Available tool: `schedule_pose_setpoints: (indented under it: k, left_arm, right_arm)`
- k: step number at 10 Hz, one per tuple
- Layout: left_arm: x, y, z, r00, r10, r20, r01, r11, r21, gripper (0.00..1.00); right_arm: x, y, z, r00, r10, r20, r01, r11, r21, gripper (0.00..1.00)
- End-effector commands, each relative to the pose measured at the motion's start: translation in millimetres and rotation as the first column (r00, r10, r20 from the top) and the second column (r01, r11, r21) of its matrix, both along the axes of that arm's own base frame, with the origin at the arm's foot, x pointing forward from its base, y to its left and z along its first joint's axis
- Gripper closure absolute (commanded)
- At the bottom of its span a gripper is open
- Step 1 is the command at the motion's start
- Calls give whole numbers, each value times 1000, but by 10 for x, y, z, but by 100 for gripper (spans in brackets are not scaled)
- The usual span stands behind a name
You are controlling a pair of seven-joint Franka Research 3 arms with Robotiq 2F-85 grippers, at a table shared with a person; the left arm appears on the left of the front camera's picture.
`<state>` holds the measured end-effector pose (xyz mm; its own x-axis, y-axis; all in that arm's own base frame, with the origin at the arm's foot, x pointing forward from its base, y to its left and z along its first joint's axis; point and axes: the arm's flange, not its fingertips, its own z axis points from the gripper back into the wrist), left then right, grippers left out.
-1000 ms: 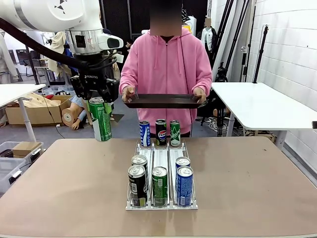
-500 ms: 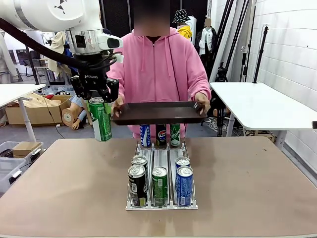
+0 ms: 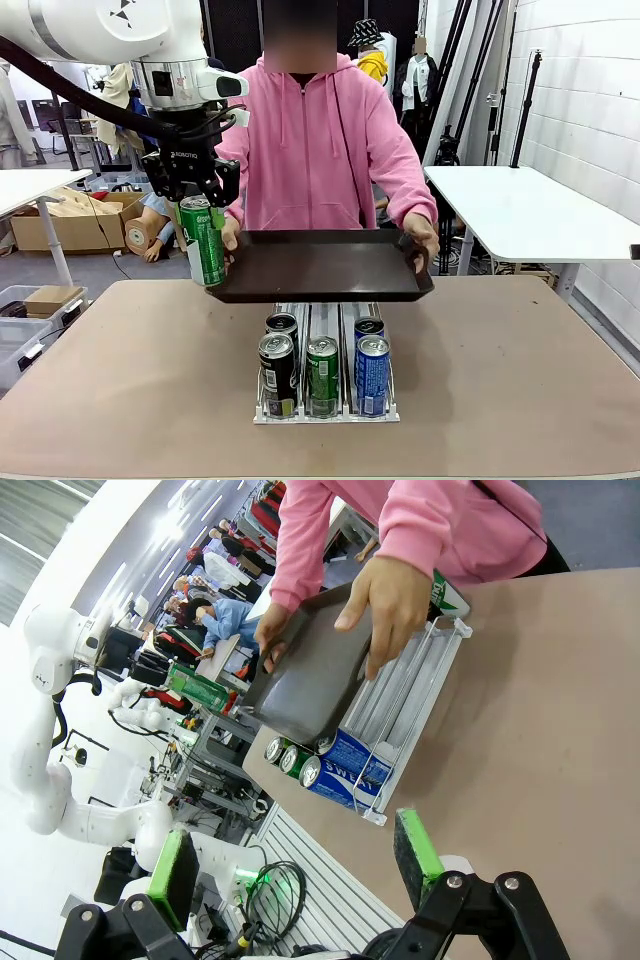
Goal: Retrieve and hand over the desired beverage to the person.
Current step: Place the picked can on the Handle tray extended by the person.
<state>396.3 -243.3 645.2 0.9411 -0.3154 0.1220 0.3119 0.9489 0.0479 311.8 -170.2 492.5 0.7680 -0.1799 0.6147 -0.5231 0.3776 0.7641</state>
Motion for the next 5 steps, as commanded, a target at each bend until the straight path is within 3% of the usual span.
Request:
schedule_pose_setpoints:
  k: [1, 5]
  left_arm:
    - [6, -35, 33, 1000, -1, -4, 1, 1000, -11, 100]
    - [224, -368, 107, 998, -56, 12, 56, 998, -31, 100]
  right_arm:
    - [-3, -2, -2, 1000, 7, 14, -7, 1000, 4, 0]
    - [-3, -2, -2, 1000, 7, 14, -7, 1000, 4, 0]
